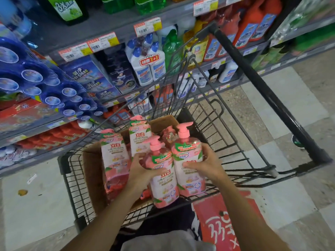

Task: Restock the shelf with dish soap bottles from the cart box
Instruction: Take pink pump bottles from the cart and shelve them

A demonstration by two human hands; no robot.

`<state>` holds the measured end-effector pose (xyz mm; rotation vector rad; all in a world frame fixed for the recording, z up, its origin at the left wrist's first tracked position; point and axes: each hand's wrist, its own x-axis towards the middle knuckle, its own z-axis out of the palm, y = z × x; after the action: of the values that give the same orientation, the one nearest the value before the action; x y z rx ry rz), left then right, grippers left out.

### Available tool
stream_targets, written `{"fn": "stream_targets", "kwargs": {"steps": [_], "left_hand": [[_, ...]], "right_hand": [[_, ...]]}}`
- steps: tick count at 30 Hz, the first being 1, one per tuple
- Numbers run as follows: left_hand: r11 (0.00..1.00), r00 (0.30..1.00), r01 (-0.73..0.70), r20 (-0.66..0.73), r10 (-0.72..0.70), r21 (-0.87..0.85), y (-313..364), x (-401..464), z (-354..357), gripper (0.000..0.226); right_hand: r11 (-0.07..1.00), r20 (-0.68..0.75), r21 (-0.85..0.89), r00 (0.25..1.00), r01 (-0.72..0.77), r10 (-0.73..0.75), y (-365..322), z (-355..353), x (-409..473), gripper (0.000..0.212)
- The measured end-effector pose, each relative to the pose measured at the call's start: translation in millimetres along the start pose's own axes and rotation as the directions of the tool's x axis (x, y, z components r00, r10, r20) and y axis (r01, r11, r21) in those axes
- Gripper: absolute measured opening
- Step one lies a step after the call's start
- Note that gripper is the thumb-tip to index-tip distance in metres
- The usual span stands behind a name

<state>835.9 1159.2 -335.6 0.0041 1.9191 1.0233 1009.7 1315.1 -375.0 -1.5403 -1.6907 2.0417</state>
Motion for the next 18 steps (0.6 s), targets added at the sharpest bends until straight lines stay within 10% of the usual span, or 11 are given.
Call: {"fn": "stream_targets", "kwargs": {"steps": [18], "left_hand": [[0.752, 0.88, -0.473, -0.29, 0.377, -0.458, -21.4, -124.0, -213.1, 0.075]], "right_hand": [[0.891, 0.22, -0.02, 0.871, 0.454, -0.439, -131.9, 186.3, -119.2, 0.068]]}}
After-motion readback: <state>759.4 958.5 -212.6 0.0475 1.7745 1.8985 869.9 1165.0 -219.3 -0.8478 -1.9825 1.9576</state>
